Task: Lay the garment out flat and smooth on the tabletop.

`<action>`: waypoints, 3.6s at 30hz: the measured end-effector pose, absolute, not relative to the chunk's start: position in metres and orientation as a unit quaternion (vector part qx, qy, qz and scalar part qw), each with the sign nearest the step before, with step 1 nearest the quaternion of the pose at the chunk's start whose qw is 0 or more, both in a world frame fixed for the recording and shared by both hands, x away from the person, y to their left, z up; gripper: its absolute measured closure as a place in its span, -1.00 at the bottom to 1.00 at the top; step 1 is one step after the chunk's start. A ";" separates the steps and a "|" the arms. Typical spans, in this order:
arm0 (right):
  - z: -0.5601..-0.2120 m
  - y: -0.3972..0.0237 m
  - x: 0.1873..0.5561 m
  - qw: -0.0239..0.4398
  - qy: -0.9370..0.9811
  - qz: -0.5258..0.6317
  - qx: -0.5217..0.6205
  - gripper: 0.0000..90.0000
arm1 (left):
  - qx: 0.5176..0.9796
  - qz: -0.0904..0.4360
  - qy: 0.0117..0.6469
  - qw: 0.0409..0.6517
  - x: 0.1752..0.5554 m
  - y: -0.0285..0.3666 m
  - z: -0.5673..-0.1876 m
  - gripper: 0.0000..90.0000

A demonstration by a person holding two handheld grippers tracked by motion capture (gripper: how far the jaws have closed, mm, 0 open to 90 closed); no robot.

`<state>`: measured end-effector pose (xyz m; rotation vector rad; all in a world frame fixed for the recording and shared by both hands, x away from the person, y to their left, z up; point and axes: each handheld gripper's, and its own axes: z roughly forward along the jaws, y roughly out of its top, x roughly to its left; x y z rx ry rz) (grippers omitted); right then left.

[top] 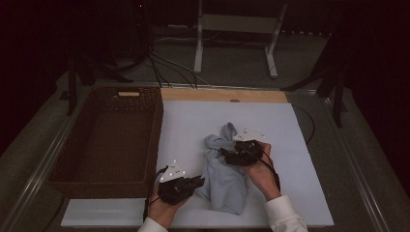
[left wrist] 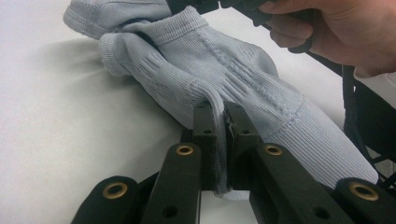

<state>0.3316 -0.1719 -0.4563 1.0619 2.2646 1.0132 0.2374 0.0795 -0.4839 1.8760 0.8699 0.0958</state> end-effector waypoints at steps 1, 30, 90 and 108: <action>-0.457 -0.171 0.333 0.220 0.819 0.366 0.383 -0.32 | 0.779 0.040 0.361 0.511 0.237 0.079 -0.484 0.90; -0.462 -0.167 0.338 0.219 0.841 0.324 0.374 0.85 | 0.780 0.040 0.361 0.511 0.237 0.079 -0.484 0.90; -0.442 -0.216 0.334 0.243 0.791 0.349 0.441 -0.60 | 0.733 0.087 0.391 0.550 0.237 0.088 -0.477 -0.91; -0.434 -0.177 0.311 0.205 0.811 0.385 0.390 -0.62 | 0.734 0.096 0.386 0.551 0.237 0.089 -0.475 -0.99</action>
